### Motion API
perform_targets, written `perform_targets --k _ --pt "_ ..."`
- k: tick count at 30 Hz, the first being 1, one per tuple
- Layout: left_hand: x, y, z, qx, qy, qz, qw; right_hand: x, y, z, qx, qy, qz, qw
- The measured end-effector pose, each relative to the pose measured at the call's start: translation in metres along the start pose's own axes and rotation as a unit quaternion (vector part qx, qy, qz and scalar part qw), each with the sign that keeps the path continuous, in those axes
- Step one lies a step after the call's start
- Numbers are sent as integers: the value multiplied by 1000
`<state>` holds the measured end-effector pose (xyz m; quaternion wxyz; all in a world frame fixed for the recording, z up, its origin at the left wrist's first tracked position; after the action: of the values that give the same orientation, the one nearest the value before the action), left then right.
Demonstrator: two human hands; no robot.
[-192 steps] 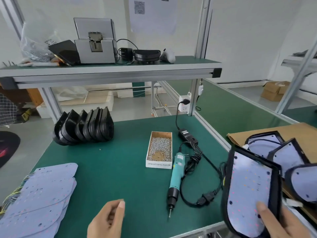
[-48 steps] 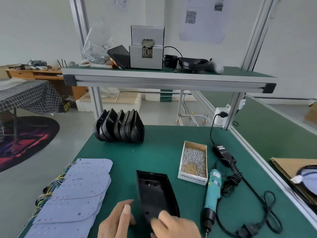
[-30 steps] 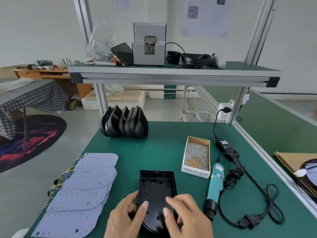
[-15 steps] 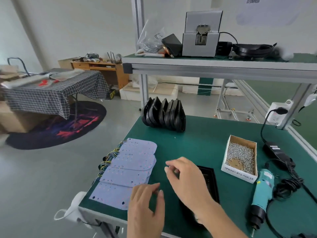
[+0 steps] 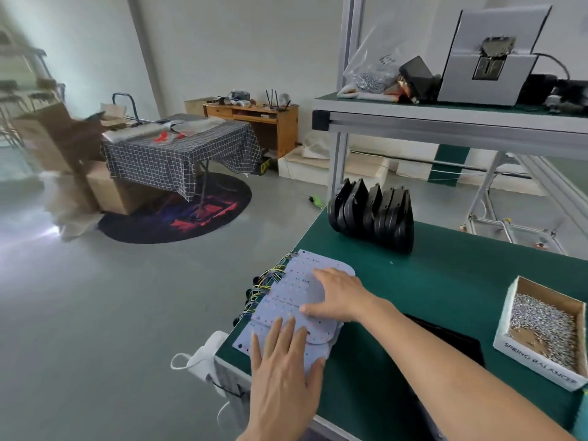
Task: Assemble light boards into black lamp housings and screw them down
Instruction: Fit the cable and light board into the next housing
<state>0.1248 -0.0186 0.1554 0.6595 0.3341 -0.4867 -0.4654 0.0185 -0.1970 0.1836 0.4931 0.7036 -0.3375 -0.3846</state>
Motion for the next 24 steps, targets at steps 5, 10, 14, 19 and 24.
perform_targets --k 5,10,14,19,24 --pt "1 -7 -5 0 18 23 1000 5 -4 2 -38 17 49 998" --pt "2 -9 -6 -8 22 38 999 5 0 0 -30 25 51 998" --pt "3 -9 -7 -18 22 43 999 9 6 -3 -16 8 34 999" --pt "6 -9 -11 -21 2 47 999 9 9 -10 43 9 22 999" --pt "6 -9 -16 -52 26 23 998 8 22 -24 28 22 44 998"
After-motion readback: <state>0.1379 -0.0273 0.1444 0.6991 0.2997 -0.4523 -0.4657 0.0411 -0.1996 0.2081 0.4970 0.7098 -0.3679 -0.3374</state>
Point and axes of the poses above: each hand's wrist, its own x-axis towards the middle knuckle, its own y-axis out of the back of the hand, z = x × y, the point moved 3 cm from there along x, towards the middle knuckle, and after that the axes turned 3 degrees about -z, right-handed, at the moved point
